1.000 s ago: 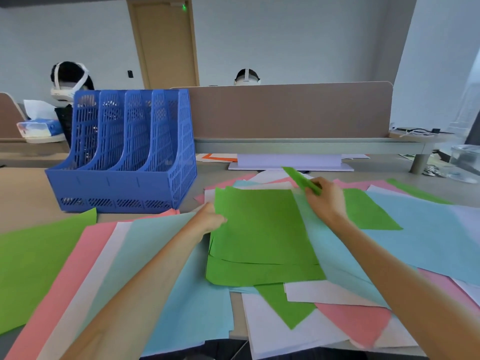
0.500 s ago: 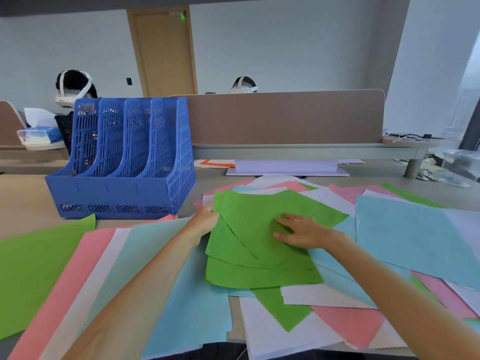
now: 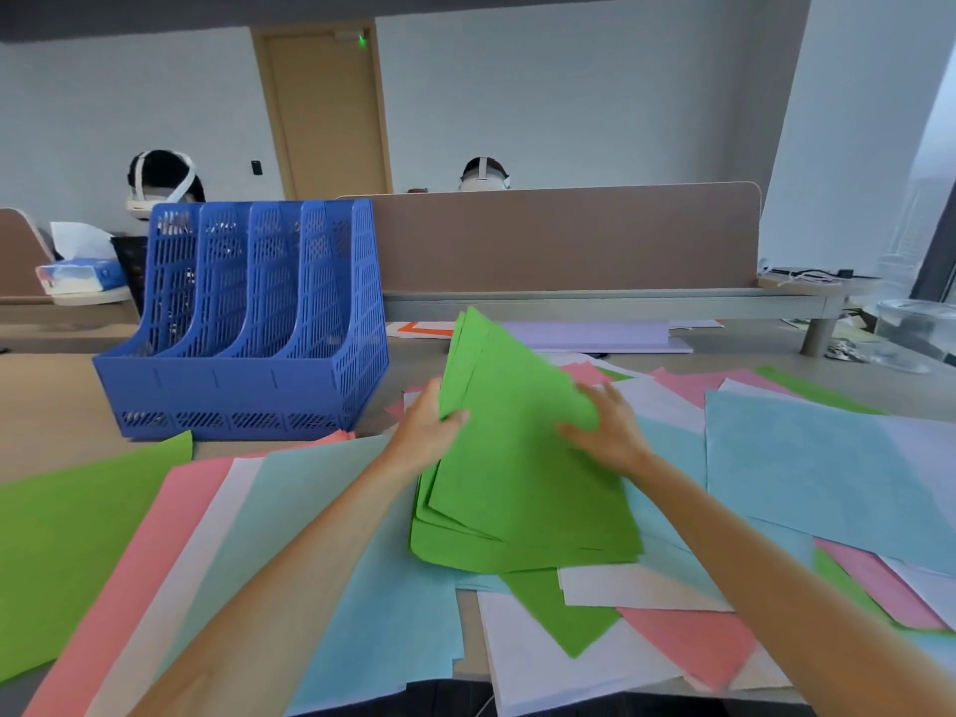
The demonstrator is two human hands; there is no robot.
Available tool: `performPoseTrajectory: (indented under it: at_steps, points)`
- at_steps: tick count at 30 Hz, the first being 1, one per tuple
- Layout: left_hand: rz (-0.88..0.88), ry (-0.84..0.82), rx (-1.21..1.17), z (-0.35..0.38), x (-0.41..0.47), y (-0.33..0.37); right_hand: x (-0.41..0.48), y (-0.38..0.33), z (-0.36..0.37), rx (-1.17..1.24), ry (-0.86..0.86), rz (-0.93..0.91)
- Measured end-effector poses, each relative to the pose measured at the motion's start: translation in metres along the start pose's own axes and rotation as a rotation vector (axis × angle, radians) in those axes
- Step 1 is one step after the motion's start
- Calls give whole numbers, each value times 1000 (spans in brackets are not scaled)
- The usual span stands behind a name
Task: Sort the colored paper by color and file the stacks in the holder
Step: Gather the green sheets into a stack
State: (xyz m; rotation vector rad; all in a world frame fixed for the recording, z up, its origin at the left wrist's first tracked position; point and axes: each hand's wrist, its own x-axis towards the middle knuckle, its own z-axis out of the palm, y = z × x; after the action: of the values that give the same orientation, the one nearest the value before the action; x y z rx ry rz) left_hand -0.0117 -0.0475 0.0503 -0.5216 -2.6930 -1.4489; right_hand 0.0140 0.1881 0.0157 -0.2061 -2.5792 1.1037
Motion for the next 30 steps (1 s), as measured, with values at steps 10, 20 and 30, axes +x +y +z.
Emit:
performPoseTrajectory:
  at_steps: [10, 20, 30]
  points:
    - [196, 206, -328, -18, -22, 39, -12, -48, -49, 863, 191, 21]
    - [254, 139, -427, 0, -35, 80, -54, -64, -83, 767, 425, -204]
    - [243, 266, -470, 17, -53, 60, -56, -70, -70, 591, 484, -197]
